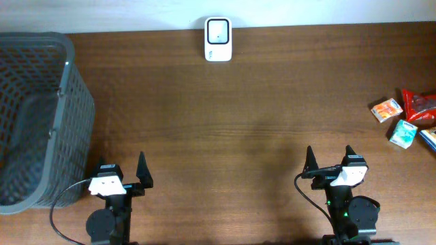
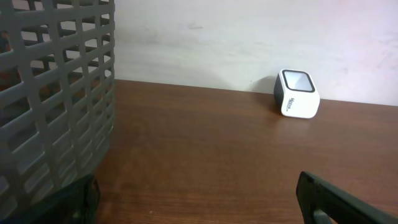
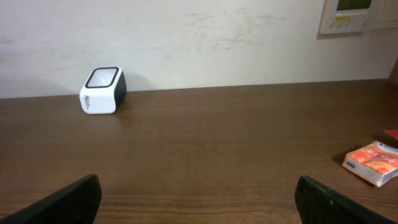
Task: Scan the item barcode
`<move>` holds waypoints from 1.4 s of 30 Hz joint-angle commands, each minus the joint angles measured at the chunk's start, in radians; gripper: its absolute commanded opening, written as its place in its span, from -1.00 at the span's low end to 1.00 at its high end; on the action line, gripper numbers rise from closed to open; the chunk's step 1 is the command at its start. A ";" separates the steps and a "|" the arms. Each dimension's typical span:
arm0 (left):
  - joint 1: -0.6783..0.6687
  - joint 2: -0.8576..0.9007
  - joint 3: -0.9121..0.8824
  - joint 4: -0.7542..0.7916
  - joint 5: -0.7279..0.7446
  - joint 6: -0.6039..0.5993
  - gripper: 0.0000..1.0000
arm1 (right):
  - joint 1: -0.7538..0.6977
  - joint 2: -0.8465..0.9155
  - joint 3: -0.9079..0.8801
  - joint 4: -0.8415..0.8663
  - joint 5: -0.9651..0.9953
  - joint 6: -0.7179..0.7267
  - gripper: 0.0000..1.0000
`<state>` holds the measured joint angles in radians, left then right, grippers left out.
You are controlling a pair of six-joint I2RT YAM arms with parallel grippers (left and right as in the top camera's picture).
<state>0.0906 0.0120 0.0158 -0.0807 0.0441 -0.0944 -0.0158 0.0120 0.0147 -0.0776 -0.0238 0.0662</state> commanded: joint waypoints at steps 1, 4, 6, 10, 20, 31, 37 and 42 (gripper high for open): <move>-0.006 -0.007 -0.006 0.000 -0.007 0.016 0.98 | 0.008 -0.009 -0.009 -0.001 0.009 -0.007 0.97; -0.005 -0.007 -0.006 0.000 -0.007 0.016 0.98 | 0.008 -0.009 -0.009 -0.001 0.009 -0.007 0.97; -0.005 -0.007 -0.006 0.000 -0.007 0.016 0.98 | 0.008 -0.009 -0.009 -0.001 0.010 -0.007 0.98; -0.005 -0.007 -0.006 0.000 -0.007 0.016 0.98 | 0.008 -0.009 -0.009 -0.001 0.013 -0.007 0.97; -0.005 -0.007 -0.006 0.000 -0.007 0.016 0.98 | 0.008 -0.009 -0.009 -0.004 0.062 -0.037 0.97; -0.005 -0.007 -0.006 -0.001 -0.007 0.016 0.98 | 0.009 -0.008 -0.009 -0.001 0.059 -0.051 0.97; -0.006 -0.007 -0.006 0.000 -0.007 0.016 0.98 | 0.009 -0.008 -0.009 -0.001 0.059 -0.051 0.97; -0.005 -0.007 -0.006 0.000 -0.007 0.016 0.98 | 0.009 -0.008 -0.009 -0.001 0.059 -0.051 0.97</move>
<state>0.0906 0.0120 0.0158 -0.0807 0.0441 -0.0944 -0.0158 0.0120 0.0147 -0.0776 0.0185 0.0208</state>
